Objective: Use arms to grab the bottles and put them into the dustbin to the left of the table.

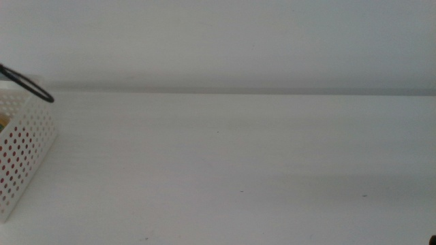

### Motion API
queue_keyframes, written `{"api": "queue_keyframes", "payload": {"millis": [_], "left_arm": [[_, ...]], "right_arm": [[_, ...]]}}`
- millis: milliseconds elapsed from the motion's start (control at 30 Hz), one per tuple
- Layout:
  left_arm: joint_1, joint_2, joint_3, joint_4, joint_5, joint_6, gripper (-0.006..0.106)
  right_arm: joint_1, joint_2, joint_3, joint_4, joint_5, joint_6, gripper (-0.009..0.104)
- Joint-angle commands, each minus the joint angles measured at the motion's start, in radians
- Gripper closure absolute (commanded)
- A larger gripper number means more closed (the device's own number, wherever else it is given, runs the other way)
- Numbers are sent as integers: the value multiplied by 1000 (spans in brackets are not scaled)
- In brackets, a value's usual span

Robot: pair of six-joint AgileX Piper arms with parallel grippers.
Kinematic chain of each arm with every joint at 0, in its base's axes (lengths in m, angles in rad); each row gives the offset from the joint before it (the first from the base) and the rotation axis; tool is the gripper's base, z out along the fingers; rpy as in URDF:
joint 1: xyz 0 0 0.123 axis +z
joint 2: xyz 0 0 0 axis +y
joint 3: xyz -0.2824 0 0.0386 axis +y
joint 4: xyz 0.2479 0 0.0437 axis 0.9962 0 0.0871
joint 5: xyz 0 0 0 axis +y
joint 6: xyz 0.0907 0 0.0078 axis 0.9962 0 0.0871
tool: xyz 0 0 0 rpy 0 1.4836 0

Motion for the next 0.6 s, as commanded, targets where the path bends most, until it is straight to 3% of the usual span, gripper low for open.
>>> {"api": "queue_keyframes", "payload": {"millis": [0, 167, 267, 367, 567], "left_arm": [[14, 21, -16, -3, -23, -15, 102], [14, 89, -16, -18, -25, -27, 102], [14, 109, -16, -42, -34, -26, 94], [14, 109, -16, -62, -54, -16, 77], [10, 99, -28, -73, -11, 2, 29]], "right_arm": [[-1, -3, 3, -15, -9, 0, 2], [-1, -3, 3, -15, -9, 0, 2], [-1, -3, 3, -15, -9, 0, 2], [-1, -3, 3, -15, -9, 0, 2], [-1, -3, 3, -15, -9, 0, 2]]}}
